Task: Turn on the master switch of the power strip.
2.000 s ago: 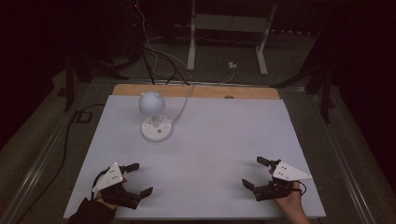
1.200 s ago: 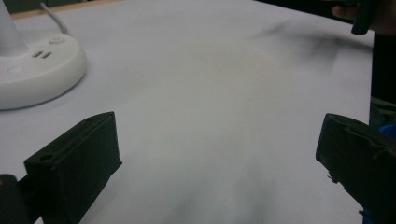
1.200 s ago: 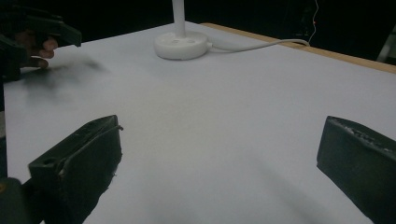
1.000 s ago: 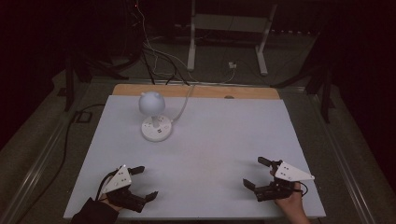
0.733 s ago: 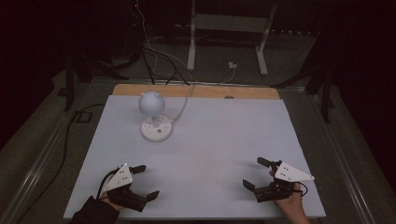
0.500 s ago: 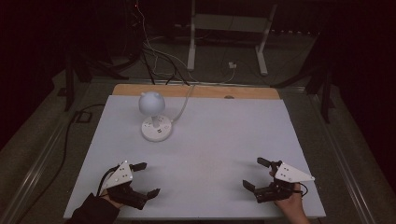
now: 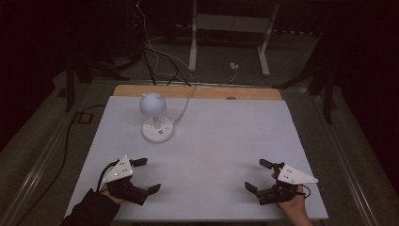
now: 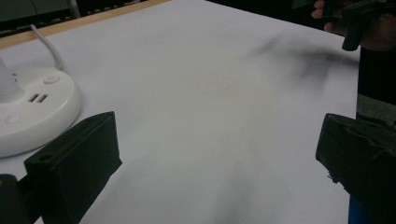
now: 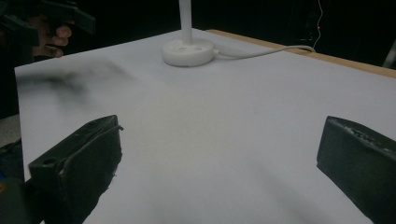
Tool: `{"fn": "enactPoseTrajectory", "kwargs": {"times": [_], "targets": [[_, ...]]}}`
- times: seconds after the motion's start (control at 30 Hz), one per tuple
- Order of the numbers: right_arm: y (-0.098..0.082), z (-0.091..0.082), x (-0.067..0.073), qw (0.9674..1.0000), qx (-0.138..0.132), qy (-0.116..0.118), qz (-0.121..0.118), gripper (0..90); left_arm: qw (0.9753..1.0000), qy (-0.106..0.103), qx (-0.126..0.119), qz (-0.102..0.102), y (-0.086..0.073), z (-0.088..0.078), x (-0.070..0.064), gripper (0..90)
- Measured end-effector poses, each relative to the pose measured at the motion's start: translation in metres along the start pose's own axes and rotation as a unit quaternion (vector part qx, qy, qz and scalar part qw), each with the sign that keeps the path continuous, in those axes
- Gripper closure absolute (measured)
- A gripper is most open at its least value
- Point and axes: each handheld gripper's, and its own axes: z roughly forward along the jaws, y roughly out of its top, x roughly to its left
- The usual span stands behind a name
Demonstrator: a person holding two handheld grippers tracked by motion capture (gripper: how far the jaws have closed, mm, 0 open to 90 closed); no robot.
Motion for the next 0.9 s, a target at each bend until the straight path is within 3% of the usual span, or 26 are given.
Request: {"fn": "enactPoseTrajectory", "kwargs": {"times": [0.4, 0.9], "targets": [[0.0, -0.002, 0.0, 1.0, -0.003, -0.001, 0.0, 0.0, 1.0, -0.005, 0.005, -0.002, 0.009, 0.01, 0.001, 0.2], [0.0, -0.002, 0.0, 1.0, 0.0, -0.003, 0.002, 0.0, 0.9995, 0.032, 0.001, -0.007, 0.024, 0.023, 0.005, 0.2]]}}
